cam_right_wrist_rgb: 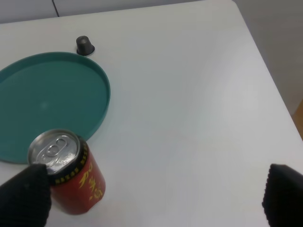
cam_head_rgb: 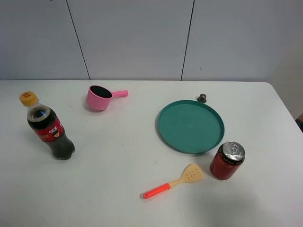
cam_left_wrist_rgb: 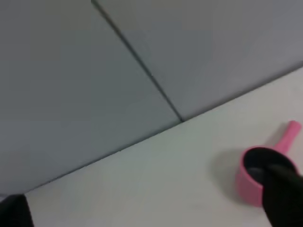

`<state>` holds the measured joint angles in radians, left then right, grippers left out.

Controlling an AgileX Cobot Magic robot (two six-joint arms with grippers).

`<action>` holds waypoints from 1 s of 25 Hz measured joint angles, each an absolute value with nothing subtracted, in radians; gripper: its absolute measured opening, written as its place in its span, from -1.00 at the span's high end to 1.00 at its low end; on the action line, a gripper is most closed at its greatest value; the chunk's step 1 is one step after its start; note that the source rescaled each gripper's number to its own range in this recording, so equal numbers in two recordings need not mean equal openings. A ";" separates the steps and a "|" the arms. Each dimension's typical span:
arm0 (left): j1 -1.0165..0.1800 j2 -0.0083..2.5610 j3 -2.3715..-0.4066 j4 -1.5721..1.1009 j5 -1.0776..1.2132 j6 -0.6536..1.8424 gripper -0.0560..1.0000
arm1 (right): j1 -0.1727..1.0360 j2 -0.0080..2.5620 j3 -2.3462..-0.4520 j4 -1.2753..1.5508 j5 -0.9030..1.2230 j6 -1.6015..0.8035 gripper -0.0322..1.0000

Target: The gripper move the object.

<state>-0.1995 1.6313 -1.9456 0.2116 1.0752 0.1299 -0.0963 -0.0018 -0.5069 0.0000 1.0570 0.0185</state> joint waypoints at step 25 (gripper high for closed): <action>0.047 0.206 -0.653 0.077 0.890 -0.155 -1.00 | -0.096 -0.002 -0.507 0.000 1.057 0.018 -1.00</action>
<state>0.0470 0.2062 -0.6533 0.0767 0.8901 -0.1554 -0.0963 -0.0018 -0.5069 0.0000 1.0570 0.0185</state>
